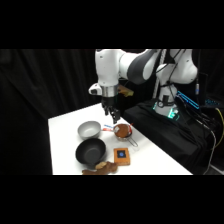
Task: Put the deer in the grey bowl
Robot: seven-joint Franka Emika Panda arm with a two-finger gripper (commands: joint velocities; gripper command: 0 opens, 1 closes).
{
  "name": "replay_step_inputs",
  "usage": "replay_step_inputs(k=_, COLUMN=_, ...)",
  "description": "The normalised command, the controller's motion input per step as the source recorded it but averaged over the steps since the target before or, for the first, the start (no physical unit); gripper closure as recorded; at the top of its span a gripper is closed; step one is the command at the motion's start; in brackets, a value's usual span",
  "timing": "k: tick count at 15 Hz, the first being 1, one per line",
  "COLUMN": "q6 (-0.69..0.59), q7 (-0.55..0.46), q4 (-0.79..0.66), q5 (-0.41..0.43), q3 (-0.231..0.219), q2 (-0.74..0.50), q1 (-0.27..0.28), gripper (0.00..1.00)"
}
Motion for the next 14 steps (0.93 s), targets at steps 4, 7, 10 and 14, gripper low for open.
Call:
replay_step_inputs(k=4, q6=-0.13, q7=0.05, q4=0.2, q5=0.053, q3=0.048, q2=0.08, q1=0.03, gripper=0.0)
replay_step_inputs(k=7, q6=-0.23, q7=0.11, q4=0.37, q5=0.082, q3=0.071, q2=0.12, q1=0.074, gripper=0.0)
replay_step_inputs(k=10, q6=-0.23, q7=0.17, q4=0.48, q5=0.055, q3=0.056, q2=0.22, q1=0.087, gripper=0.0)
replay_step_inputs(k=14, q6=-0.18, q7=0.27, q4=0.6, q5=-0.035, q3=0.035, q2=0.42, q1=0.119, gripper=0.0)
